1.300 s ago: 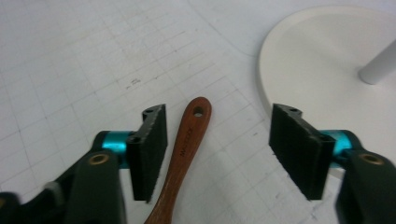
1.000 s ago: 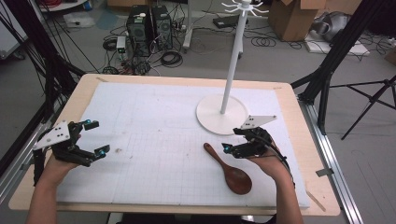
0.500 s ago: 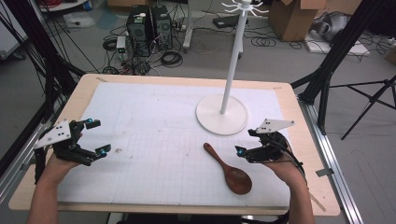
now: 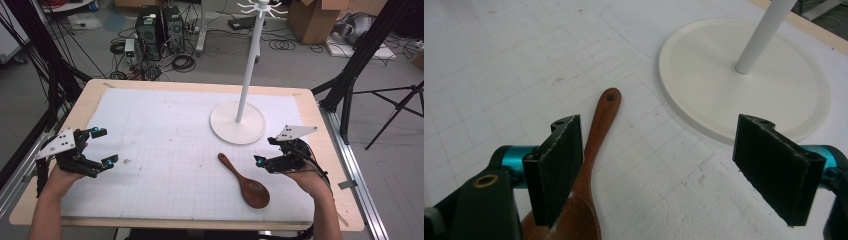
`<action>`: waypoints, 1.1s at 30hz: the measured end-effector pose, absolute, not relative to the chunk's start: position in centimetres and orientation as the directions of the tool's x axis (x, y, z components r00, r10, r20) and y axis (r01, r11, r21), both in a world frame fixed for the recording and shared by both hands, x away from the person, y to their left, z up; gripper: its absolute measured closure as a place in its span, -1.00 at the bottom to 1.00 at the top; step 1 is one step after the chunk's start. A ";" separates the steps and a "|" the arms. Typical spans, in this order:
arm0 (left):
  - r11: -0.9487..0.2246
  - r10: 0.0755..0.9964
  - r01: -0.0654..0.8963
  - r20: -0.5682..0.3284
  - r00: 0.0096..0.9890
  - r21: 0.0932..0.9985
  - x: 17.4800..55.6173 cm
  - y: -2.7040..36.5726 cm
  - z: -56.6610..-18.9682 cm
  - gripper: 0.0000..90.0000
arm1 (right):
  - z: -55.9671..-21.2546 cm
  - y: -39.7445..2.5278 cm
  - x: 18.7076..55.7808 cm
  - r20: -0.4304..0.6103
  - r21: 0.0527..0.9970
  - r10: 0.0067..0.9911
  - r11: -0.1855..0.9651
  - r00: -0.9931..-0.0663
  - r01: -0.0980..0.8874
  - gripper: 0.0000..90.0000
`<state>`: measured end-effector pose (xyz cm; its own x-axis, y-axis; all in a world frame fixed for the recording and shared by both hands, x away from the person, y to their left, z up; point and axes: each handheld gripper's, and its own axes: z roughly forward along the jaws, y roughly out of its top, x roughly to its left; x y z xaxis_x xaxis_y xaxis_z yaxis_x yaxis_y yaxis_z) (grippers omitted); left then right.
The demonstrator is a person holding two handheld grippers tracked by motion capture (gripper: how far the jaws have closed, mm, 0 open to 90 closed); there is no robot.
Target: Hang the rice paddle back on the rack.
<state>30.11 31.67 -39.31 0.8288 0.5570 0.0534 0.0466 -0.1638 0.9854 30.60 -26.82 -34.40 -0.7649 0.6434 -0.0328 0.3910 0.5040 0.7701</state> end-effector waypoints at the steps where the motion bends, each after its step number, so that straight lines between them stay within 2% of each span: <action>1: -0.162 0.558 0.046 0.052 0.828 0.986 30.1 31.7 -39.3 -0.96 | -34.2 -26.7 30.6 -0.030 0.765 0.642 0.508 -0.766 0.396 -0.56; 11: -0.168 0.558 0.047 0.056 0.828 0.985 30.1 31.7 -39.2 -0.96 | -33.8 -24.5 31.2 -0.052 0.709 0.610 0.580 -0.790 0.401 -0.54; 19: -0.172 0.557 0.045 0.060 0.828 0.984 30.0 31.6 -39.2 -0.96 | -35.2 -21.9 31.7 -0.031 0.606 0.590 0.653 -0.807 0.455 -0.54; 33: -0.171 0.556 0.041 0.062 0.829 0.984 30.0 31.6 -39.0 -0.96 | -37.4 -19.3 32.2 -0.030 0.479 0.580 0.723 -0.814 0.498 -0.53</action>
